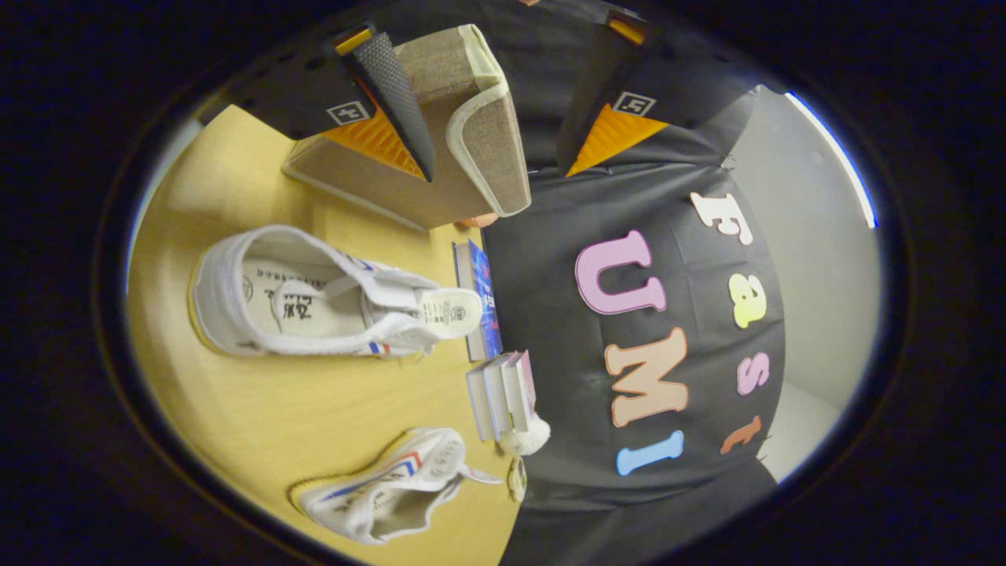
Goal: Open the storage box then place both shoes into the box .Put the left shoe in first, then the right shoe, with the right side of both shoes facing outward in a uniform manner.
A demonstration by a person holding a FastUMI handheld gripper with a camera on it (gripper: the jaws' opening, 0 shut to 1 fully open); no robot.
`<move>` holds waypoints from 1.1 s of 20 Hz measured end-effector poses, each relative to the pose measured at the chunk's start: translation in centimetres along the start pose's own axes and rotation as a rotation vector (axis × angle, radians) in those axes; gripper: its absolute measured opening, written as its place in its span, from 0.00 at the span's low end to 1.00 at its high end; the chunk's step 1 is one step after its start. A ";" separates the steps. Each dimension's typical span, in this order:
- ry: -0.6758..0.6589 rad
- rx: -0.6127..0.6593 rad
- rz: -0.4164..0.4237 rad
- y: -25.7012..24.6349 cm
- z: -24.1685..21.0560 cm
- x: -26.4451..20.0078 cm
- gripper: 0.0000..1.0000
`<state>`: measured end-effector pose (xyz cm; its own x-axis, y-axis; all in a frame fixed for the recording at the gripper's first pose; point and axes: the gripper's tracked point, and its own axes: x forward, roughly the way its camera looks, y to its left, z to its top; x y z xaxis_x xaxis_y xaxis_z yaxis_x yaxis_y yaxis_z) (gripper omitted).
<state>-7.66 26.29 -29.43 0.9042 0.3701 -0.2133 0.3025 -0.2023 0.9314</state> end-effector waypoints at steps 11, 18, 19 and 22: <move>0.010 0.069 -0.006 -0.2 -1.1 3.2 0.71; -0.004 -0.056 0.060 2.0 -0.9 2.8 0.03; -0.004 -0.068 0.062 2.7 -0.9 2.5 0.03; -0.005 -0.103 0.084 4.8 -1.5 2.0 0.03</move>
<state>-4.84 27.42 -24.95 0.9265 0.3514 -0.1343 0.1932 -0.1381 0.9714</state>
